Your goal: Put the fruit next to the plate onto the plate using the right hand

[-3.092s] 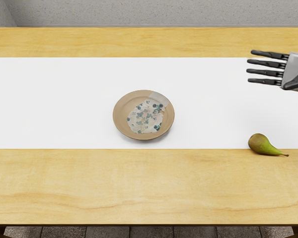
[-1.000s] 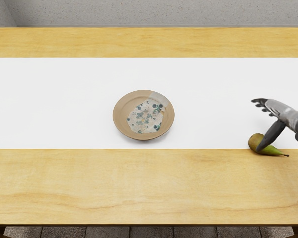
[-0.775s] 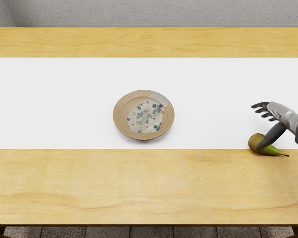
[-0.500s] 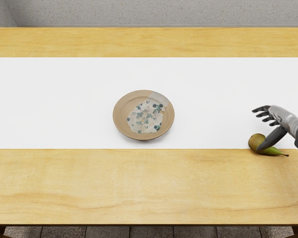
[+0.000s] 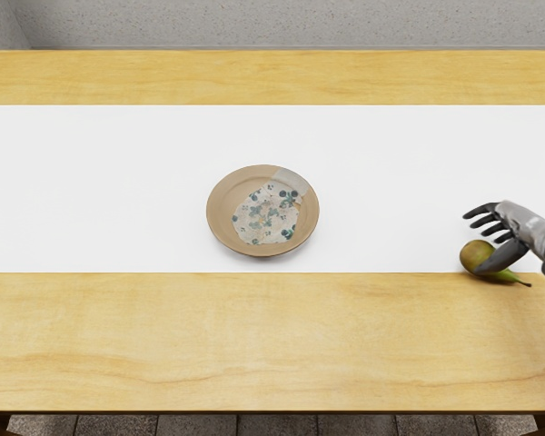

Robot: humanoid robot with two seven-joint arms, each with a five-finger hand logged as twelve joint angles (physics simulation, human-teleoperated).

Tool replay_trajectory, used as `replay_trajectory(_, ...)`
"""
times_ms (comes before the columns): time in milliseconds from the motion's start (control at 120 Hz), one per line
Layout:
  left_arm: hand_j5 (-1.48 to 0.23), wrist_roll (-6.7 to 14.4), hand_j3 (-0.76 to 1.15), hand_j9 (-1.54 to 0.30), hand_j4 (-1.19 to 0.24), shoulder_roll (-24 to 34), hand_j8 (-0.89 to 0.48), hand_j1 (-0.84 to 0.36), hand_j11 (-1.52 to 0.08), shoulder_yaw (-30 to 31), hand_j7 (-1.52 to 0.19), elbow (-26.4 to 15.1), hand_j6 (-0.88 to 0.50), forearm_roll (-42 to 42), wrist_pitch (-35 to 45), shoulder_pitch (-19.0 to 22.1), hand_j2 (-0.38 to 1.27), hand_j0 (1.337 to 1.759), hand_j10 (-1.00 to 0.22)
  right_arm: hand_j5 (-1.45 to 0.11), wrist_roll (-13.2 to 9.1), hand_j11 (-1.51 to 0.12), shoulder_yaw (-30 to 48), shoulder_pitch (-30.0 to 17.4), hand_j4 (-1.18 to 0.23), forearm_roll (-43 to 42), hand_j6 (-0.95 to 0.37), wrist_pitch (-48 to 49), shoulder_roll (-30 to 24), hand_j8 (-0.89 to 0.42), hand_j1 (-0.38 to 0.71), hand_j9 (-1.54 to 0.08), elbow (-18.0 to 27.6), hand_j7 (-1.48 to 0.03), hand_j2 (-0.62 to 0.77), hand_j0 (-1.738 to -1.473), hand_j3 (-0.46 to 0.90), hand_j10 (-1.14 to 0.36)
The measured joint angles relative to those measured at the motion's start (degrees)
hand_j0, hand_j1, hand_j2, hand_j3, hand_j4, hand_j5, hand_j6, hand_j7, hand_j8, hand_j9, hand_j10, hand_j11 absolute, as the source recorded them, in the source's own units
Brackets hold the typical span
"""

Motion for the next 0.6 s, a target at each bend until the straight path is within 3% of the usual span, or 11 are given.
replay_trajectory(225, -0.01, 0.0, 0.0, -0.01, 0.0, 0.0, 0.0, 0.34, -0.01, 0.0, -0.01, 0.0, 0.0, 0.0, 0.0, 0.0, 0.0, 1.658, 0.0, -0.45, 0.04, -0.46, -0.09, -0.07, -0.34, 0.13, -0.35, 0.05, 0.31, -0.34, 0.1, -0.46, -1.16, -0.44, -0.14, -1.658, 0.0, -0.33)
replay_trajectory(458, -0.01, 0.0, 0.0, -0.01, 0.0, 0.0, 0.0, 0.34, -0.01, 0.0, -0.01, 0.0, 0.0, 0.0, -0.01, 0.0, 0.0, 1.658, 0.0, -0.48, -0.01, -0.48, -0.08, -0.18, -0.37, 0.09, -0.37, 0.0, 0.67, -0.37, 0.1, -0.48, -1.72, -0.47, -0.09, -1.658, 0.0, -0.37)
replay_trajectory(600, -0.01, 0.0, 0.0, -0.01, 0.0, 0.0, 0.0, 0.34, -0.01, 0.0, -0.01, 0.0, 0.0, 0.0, 0.0, 0.0, 0.0, 1.658, 0.0, -0.56, -0.02, -0.56, -0.1, -0.27, -0.43, 0.13, -0.43, 0.0, 0.71, -0.41, 0.17, -0.56, -1.9, -0.55, -0.09, -1.658, 0.0, -0.43)
